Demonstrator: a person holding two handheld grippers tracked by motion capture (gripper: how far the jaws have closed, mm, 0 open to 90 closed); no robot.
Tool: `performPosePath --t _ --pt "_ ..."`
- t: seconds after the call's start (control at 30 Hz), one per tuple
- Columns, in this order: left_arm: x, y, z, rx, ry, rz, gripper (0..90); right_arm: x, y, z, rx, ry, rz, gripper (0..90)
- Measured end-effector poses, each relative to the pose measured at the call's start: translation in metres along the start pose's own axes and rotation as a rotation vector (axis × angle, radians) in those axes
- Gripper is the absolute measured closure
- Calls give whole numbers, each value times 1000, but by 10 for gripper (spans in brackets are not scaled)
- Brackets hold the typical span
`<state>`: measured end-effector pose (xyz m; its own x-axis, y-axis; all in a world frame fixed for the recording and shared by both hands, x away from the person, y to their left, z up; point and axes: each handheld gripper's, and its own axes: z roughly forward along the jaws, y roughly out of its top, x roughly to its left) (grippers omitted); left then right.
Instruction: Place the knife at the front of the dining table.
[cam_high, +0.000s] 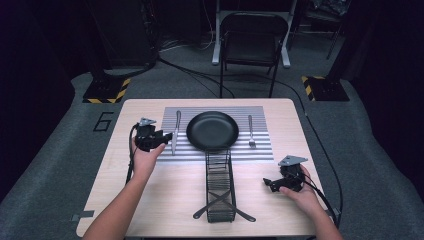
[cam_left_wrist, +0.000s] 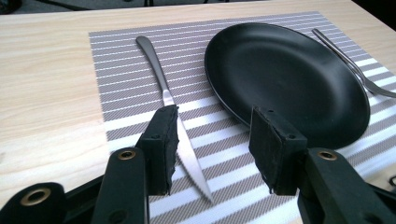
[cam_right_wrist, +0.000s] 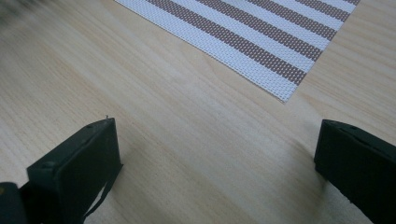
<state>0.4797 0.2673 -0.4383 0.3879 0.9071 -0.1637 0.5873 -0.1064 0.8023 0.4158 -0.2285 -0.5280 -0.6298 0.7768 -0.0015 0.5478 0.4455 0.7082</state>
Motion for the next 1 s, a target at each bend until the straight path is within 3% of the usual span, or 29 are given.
performPosePath --t 0.27,0.53,0.8,1.0 --pt "1 -5 -26 -29 -18 44 478 0 0 0 0 1 -1 0" --pt "-7 -23 -36 8 -72 120 466 0 0 0 0 1 -1 0" --pt "-10 -47 -39 53 -101 146 456 0 0 0 0 3 -1 0" --pt "-2 -66 -38 78 -98 138 439 0 0 0 0 3 -2 0"
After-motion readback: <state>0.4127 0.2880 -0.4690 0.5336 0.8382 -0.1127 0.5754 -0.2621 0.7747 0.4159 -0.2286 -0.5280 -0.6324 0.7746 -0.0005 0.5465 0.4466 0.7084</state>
